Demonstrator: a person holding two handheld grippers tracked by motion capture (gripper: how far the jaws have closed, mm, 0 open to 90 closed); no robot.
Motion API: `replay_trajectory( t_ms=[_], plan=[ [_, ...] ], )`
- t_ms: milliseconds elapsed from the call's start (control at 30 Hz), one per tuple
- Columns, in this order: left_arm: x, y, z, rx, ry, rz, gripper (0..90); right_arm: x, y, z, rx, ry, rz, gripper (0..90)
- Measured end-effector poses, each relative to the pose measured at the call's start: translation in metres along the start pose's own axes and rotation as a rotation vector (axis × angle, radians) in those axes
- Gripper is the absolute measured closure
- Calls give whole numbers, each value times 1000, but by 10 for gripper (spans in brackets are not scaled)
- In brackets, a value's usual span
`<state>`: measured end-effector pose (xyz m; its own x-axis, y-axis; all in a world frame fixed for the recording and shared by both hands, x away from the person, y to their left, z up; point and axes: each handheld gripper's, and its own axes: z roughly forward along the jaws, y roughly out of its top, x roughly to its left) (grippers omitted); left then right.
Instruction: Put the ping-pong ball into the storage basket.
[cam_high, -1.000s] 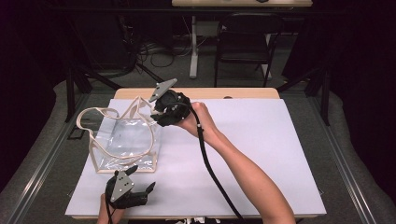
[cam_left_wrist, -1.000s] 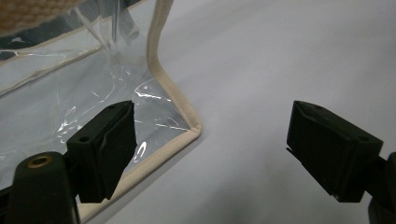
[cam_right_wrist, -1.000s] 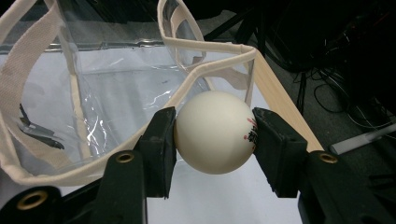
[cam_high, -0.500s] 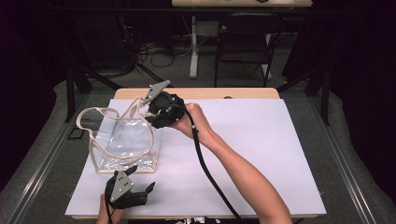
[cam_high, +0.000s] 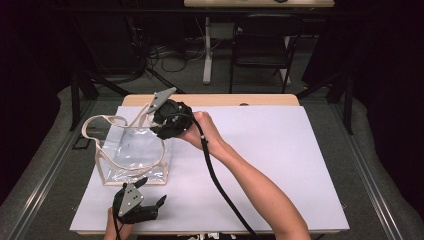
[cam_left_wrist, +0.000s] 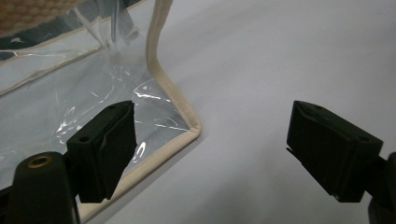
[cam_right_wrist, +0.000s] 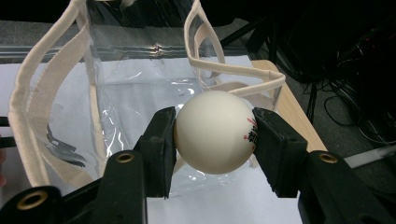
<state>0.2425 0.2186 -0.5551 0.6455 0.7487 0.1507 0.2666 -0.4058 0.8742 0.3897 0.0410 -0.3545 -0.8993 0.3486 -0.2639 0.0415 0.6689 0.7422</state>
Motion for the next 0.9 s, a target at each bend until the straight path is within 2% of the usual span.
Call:
replay_trajectory(
  t_ms=[900],
  plan=[
    [1, 0, 0, -2, 2, -4, 162, 15, 8, 15, 5, 49, -24, 510]
  ],
)
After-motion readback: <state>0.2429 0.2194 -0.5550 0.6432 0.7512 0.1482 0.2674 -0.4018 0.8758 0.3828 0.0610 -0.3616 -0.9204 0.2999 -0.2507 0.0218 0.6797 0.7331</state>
